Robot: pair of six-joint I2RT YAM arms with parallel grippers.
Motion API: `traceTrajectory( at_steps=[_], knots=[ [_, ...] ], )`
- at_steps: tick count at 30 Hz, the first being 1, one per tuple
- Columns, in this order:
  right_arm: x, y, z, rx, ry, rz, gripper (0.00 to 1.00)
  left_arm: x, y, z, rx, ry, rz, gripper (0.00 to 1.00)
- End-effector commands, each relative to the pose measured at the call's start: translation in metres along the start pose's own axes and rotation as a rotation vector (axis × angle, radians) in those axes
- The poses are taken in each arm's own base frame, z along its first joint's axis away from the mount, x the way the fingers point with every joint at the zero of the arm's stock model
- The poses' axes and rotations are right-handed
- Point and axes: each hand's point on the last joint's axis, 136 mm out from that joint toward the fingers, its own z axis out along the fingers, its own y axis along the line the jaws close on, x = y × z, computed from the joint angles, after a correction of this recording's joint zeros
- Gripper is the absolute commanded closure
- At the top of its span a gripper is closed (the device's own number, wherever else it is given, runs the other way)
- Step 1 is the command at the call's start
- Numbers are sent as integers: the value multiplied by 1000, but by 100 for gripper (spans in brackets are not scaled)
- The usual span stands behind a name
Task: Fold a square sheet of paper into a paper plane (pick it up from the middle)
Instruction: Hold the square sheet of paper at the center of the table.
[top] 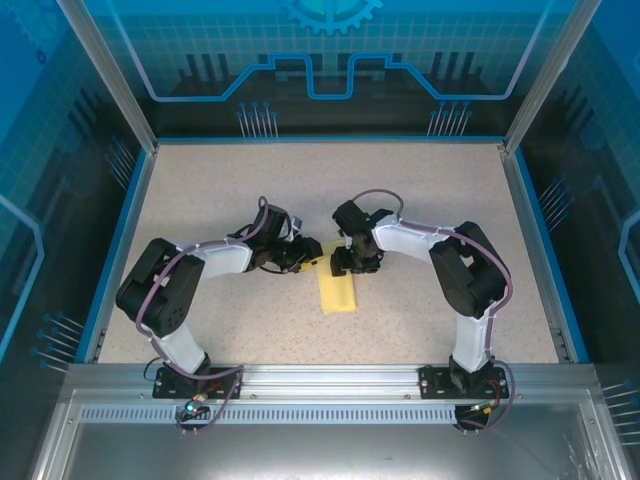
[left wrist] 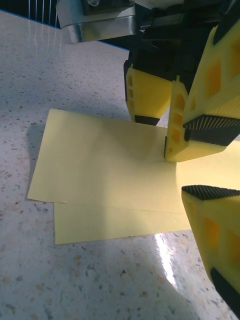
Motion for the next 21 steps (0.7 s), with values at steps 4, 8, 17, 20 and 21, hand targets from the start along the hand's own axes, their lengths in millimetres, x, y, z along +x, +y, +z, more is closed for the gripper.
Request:
traceTrajectory(
  at_steps=[4, 8, 17, 20, 21],
  knots=[
    [22, -17, 20, 68, 99, -34, 39, -1, -6, 12, 35, -16, 23, 75],
    [21, -22, 25, 85, 103, -72, 39, -6, -8, 20, 20, -9, 54, 87],
    [24, -18, 43, 87, 124, -190, 37, -12, -1, 31, -10, 3, 52, 96],
    [25, -14, 46, 84, 130, -221, 35, -13, 1, 32, -23, 1, 55, 97],
    [26, -14, 47, 86, 132, -227, 34, -13, 2, 32, -31, -2, 55, 97]
  ],
)
